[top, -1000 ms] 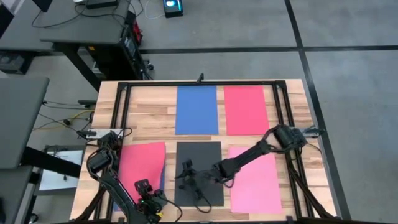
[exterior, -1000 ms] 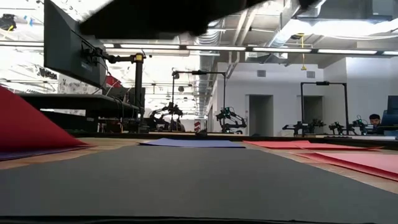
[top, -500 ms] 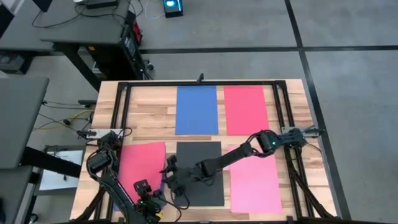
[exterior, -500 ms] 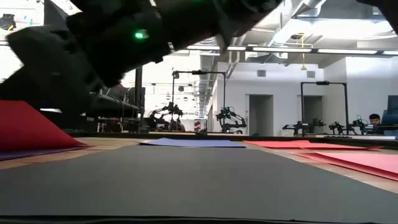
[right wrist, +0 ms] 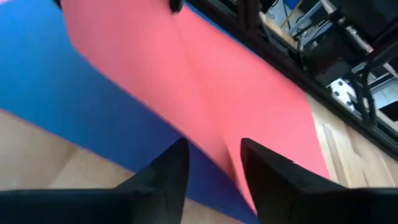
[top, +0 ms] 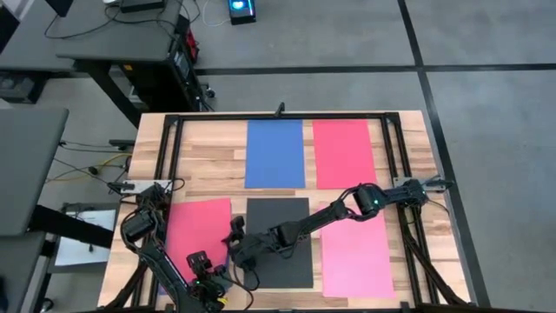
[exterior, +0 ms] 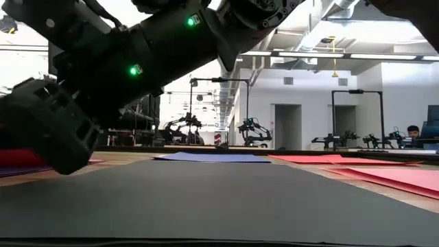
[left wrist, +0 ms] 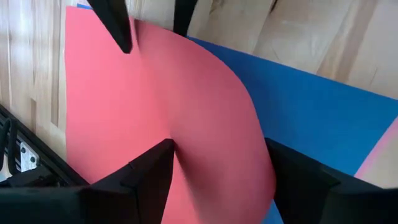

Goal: Organize paper
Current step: Stack the red paper on top of the red paper

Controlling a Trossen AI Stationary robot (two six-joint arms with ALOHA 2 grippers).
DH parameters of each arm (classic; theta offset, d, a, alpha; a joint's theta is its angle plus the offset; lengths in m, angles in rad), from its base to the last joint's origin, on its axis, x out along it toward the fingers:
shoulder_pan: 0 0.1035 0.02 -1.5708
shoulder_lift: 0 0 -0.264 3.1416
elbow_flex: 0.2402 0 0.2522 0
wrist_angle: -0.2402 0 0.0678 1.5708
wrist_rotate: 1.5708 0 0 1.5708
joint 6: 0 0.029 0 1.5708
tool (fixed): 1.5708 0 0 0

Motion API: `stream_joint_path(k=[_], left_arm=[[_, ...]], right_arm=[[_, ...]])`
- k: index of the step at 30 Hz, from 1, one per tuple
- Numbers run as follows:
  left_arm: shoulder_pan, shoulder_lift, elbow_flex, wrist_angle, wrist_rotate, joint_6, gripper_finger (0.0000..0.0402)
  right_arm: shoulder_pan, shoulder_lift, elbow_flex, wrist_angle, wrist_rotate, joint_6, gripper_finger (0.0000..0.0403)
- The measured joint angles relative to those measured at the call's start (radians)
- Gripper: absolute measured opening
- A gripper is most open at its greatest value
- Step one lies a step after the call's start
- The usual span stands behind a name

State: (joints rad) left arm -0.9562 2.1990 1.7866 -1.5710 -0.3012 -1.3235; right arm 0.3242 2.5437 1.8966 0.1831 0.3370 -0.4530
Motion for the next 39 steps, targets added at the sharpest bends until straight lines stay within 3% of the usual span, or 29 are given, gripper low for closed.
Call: stream_joint_path(k=[10,15,21,28,31,39], left_arm=[[0.000,0.000,0.007,-0.001,0.000,0.005,0.0219],[0.000,-0.001,0.071,0.000,-0.034,0.031,0.0219],[0.000,-0.018,0.189,0.001,-0.156,0.077,0.0219],[0.000,-0.165,0.226,0.000,-0.273,0.087,0.0219],[-0.001,-0.272,0.226,0.001,-0.376,0.135,0.0219],[-0.043,-0.568,0.227,-0.001,-0.799,0.370,0.0219]], right_arm=[[-0.006,-0.001,0.000,0.013,0.003,0.007,0.0010],[-0.006,-0.001,0.000,0.019,0.005,0.008,0.0001],[-0.006,-0.001,0.046,0.004,0.034,0.001,0.0000],[-0.003,-0.004,0.169,-0.094,0.082,-0.072,0.0000],[-0.003,-0.003,0.242,-0.183,0.093,-0.105,0.0000],[-0.006,-0.011,0.435,-0.500,0.211,-0.125,0.0000]])
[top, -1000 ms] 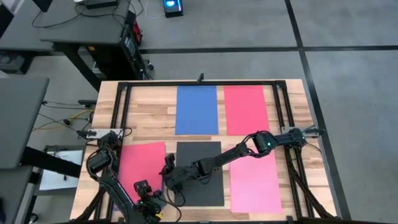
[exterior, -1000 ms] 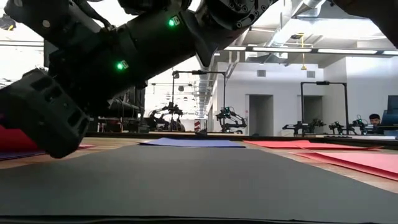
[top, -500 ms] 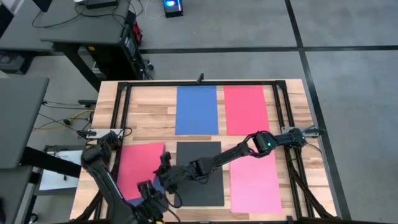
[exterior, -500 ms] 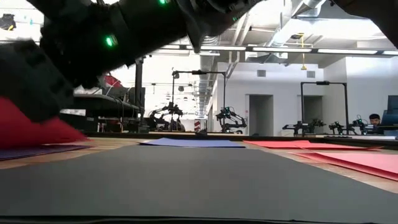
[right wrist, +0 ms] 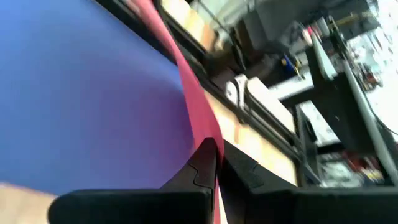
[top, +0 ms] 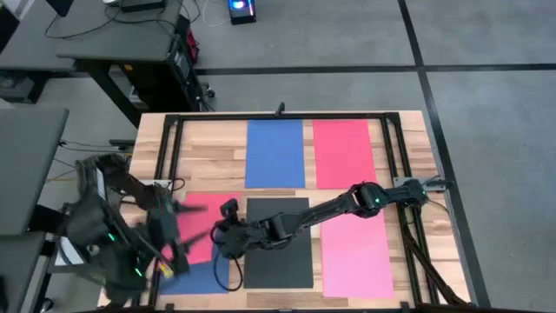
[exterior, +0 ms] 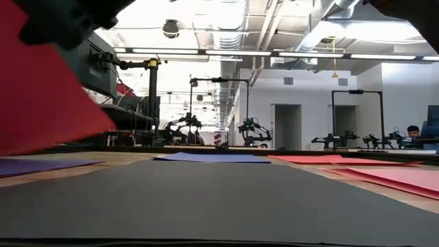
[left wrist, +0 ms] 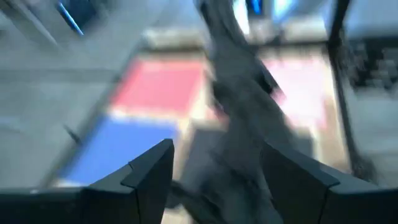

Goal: Organize paper
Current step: Stack the red paper on top of the red paper

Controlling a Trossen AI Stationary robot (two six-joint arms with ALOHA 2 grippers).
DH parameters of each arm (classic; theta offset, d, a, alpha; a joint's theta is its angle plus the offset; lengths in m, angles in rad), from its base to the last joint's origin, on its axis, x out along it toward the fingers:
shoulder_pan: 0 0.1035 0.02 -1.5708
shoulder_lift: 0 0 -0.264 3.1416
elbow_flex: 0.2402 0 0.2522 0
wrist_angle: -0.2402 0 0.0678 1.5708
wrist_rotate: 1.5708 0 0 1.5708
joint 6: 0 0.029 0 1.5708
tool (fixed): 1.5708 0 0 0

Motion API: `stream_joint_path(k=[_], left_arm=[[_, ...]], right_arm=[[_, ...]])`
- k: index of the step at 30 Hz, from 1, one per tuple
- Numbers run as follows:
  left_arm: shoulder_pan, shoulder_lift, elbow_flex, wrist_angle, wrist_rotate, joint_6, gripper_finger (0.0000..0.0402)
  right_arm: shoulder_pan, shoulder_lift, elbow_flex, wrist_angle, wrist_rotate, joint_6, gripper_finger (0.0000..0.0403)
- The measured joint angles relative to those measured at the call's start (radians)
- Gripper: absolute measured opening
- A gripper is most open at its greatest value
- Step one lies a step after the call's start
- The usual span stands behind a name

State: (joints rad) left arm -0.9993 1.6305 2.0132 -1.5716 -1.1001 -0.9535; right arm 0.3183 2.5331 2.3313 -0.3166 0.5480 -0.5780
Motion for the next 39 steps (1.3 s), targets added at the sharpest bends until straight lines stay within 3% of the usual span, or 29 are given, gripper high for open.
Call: stream_joint_path(k=[4,11,19,22,26,32,36,39], left_arm=[[-0.027,-0.097,0.000,-0.002,-0.127,0.079,0.0219],[-0.041,-0.120,-0.002,0.000,-0.201,0.251,0.0218],[-0.036,-0.178,-0.003,0.004,-0.201,0.344,0.0190],[0.004,-0.196,-0.003,0.105,-0.112,0.393,0.0172],[0.097,-0.194,-0.002,0.355,0.056,0.658,0.0156],[0.346,-0.154,-0.006,0.663,0.496,1.054,0.0140],[0.528,-0.145,-0.012,0.723,0.634,1.166,0.0127],[0.670,-0.162,-0.114,0.902,0.867,1.246,0.0116]], right_arm=[[-0.008,-0.048,0.022,-0.129,0.081,0.020,0.0000],[-0.078,-0.228,0.016,-0.358,0.115,0.140,0.0000],[-0.176,-0.426,0.003,-0.617,0.112,0.208,0.0000],[-0.226,-0.486,0.003,-0.731,0.117,0.237,0.0000],[-0.285,-0.568,0.002,-0.839,0.116,0.261,0.0000],[-0.359,-0.689,0.003,-0.981,0.117,0.300,0.0000],[-0.400,-0.769,0.002,-1.059,0.110,0.358,0.0000],[-0.436,-0.815,0.003,-1.124,0.109,0.394,0.0000]])
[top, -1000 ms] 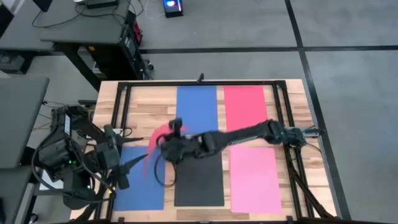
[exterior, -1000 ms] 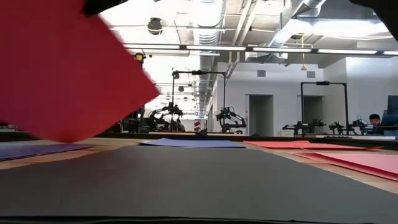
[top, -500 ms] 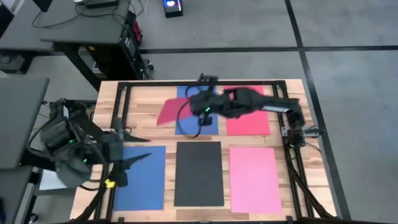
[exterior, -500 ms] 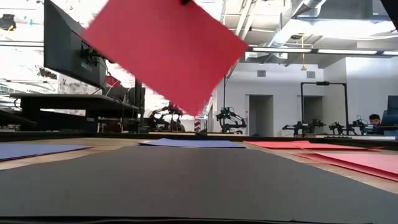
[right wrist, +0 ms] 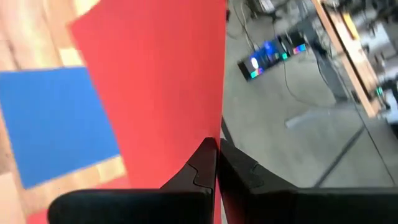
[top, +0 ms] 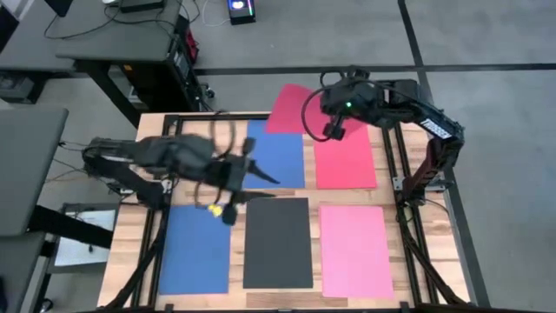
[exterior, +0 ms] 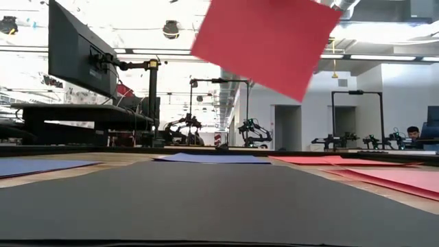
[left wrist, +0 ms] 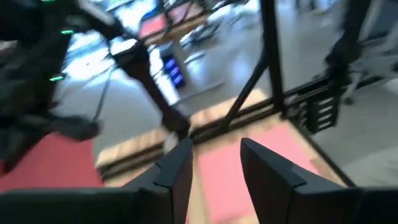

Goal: Organize paper
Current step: Stack the red paper on top of the red paper

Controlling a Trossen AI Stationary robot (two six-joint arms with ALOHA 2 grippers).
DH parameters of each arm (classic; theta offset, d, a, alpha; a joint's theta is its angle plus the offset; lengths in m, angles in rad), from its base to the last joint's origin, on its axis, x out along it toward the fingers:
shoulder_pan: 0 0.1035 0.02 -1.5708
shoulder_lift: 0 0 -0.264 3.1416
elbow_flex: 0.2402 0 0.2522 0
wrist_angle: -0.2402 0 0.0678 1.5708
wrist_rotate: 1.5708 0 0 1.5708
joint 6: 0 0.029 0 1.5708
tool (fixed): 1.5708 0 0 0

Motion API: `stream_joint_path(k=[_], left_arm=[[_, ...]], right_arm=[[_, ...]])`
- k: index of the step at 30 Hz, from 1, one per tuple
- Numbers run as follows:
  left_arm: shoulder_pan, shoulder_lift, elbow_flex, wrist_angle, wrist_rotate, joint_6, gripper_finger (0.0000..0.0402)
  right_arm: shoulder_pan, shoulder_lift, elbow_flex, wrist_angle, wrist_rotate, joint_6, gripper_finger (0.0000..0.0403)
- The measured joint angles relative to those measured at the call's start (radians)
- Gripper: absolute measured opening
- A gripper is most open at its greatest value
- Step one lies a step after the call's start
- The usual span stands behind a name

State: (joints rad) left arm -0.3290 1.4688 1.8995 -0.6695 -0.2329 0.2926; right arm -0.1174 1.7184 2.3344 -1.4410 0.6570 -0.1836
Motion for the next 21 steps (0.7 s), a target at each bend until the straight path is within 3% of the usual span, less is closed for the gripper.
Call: stream_joint_path(k=[4,11,17,21], left_arm=[[0.185,-0.041,-0.207,0.190,0.218,0.043,0.0100],[0.516,-0.160,-0.723,0.718,0.564,-0.044,0.0082],[0.724,-0.238,-1.045,1.142,0.575,-0.068,0.0085],[0.792,-0.202,-1.084,1.172,0.577,-0.055,0.0114]], right_arm=[[-0.043,-0.018,0.000,-0.065,-0.004,0.027,0.0000],[-0.078,-0.016,-0.001,-0.129,-0.007,0.018,0.0000],[-0.095,-0.016,-0.001,-0.130,-0.064,0.019,0.0000],[-0.093,-0.010,-0.001,-0.130,-0.111,0.020,0.0000]])
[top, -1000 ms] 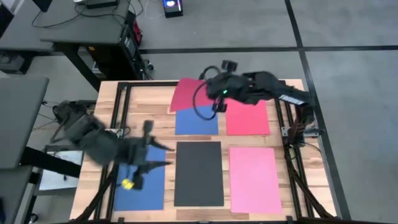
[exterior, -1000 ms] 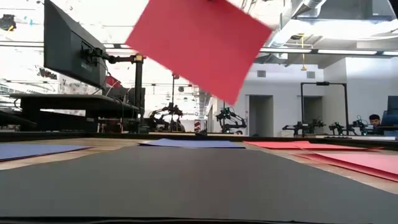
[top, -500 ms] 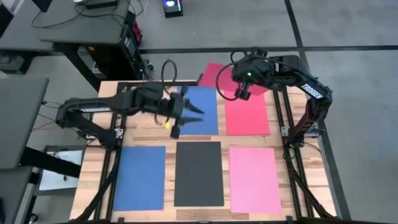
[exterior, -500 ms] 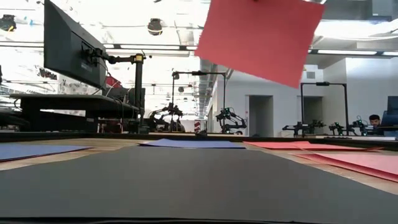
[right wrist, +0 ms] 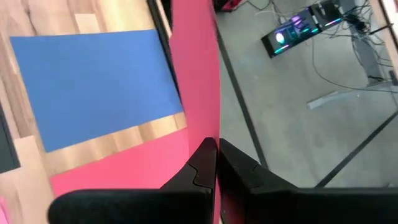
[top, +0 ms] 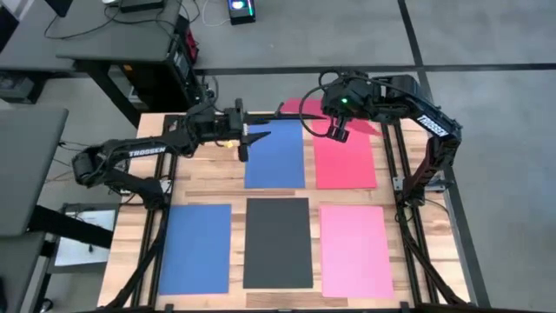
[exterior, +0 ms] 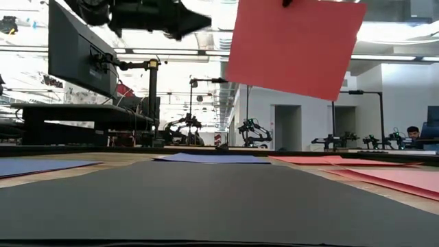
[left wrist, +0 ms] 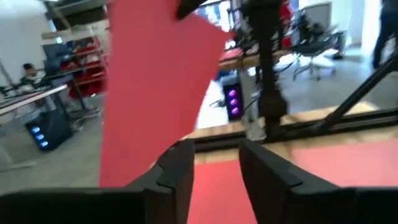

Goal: Organize paper
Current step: Stack the red paper on top of the red paper

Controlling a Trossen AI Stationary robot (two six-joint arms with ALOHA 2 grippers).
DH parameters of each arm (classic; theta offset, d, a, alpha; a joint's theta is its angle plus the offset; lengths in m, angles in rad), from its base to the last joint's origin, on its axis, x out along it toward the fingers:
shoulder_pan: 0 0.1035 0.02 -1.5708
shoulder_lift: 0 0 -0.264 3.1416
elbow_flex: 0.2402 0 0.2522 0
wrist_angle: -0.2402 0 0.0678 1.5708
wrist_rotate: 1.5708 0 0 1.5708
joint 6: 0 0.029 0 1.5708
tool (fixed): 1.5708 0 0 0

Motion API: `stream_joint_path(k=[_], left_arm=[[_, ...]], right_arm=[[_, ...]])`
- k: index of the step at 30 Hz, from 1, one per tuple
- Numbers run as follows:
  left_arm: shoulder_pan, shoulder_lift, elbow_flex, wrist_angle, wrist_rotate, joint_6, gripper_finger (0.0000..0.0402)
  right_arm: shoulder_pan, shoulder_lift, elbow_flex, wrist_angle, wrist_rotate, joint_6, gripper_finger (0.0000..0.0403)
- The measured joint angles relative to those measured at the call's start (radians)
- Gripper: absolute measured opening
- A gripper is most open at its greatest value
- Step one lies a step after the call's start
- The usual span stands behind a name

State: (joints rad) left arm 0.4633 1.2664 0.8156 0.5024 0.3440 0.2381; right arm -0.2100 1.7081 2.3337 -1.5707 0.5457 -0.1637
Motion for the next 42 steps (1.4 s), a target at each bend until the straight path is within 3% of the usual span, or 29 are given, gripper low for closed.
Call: stream_joint_path(k=[7,11,16,24,35,42], left_arm=[[0.026,0.173,0.103,-0.026,0.000,0.081,0.0192],[0.030,0.253,0.177,-0.021,-0.032,0.116,0.0214],[0.039,0.291,0.229,-0.023,-0.131,0.147,0.0219],[0.047,0.279,0.236,-0.068,-0.143,0.155,0.0219],[0.068,0.291,0.236,-0.142,-0.145,0.096,0.0219],[0.066,0.286,0.236,-0.213,-0.140,0.072,0.0219]], right_arm=[[0.000,0.024,-0.001,-0.001,-0.024,0.001,0.0000],[0.000,0.028,-0.012,0.000,-0.026,-0.002,0.0000],[0.000,0.027,-0.061,-0.001,-0.027,-0.002,0.0000],[0.005,0.027,-0.157,0.002,-0.029,0.010,0.0000],[-0.007,0.022,-0.164,0.000,-0.042,0.092,0.0000],[-0.152,-0.074,-0.163,0.111,-0.233,0.107,0.0000]])
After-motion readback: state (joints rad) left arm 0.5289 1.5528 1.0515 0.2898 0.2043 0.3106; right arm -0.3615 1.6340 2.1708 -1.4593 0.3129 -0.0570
